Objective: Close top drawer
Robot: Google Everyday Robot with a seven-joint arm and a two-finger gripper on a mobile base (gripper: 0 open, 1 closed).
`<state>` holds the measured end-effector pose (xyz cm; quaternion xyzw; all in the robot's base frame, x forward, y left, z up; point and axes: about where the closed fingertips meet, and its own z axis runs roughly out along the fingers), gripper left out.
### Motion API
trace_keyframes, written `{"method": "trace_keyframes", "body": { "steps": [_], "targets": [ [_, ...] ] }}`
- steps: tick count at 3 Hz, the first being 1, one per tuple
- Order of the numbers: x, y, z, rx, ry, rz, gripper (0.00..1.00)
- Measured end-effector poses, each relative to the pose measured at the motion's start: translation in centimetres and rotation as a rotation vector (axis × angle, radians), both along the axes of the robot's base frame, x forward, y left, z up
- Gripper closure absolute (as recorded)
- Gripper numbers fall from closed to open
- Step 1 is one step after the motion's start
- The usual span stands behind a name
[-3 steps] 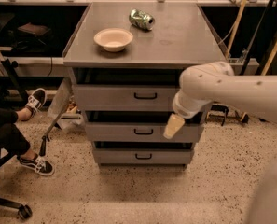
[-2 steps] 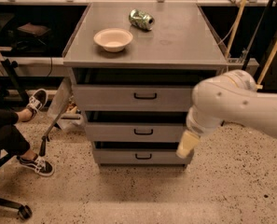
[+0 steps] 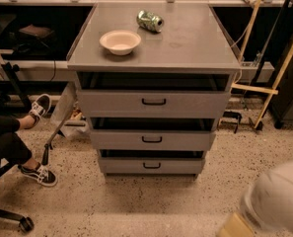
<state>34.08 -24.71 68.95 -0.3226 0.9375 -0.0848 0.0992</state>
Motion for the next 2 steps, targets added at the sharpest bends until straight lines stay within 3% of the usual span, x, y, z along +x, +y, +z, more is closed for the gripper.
{"method": "trace_keyframes", "body": {
  "steps": [1, 2],
  "targets": [
    [-4.93, -2.09, -0.25, -0.009, -0.006, -0.113, 0.0],
    [-4.93, -2.14, -0.27, -0.01, -0.006, -0.113, 0.0]
  ]
}}
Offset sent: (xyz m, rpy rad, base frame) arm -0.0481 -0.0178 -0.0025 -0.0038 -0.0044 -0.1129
